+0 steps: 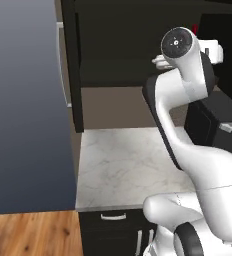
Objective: There is a bowl on the dining counter. Grab a lemon wedge from the fridge and place it in the bowl. Then get the liquor bottle and glass cup from the cabinet and place them next to the bowl.
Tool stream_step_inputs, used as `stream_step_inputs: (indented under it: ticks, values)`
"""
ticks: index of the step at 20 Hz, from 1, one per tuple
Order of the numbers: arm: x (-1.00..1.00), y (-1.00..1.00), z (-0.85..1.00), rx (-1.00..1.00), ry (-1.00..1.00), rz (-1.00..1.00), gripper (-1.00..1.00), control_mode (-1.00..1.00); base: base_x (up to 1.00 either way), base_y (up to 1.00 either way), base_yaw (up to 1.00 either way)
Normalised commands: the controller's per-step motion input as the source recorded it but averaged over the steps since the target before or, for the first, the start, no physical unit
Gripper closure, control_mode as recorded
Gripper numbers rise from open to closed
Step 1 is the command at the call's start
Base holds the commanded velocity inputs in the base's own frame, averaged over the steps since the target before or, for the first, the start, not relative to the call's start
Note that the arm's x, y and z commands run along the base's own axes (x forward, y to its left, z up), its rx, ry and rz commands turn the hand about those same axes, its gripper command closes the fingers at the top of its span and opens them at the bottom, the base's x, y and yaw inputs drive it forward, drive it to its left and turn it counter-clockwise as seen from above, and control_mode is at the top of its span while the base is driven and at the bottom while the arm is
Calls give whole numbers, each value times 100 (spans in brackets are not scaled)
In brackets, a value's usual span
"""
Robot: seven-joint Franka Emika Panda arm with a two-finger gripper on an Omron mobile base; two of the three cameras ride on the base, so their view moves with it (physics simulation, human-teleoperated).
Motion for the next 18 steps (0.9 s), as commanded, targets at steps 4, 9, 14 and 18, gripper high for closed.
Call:
stream_step_inputs:
  ticks: [4, 9, 14, 18]
  values:
    - [72, -26, 0, 4, 0, -7, -100, -100, 0, 0, 0]
    - [60, -37, 0, 3, 0, -8, -100, -100, 0, 0, 0]
    - [40, -41, 0, 2, 0, -8, -100, -100, 0, 0, 0]
    - [45, -29, 0, 6, 0, -6, -100, -100, 0, 0, 0]
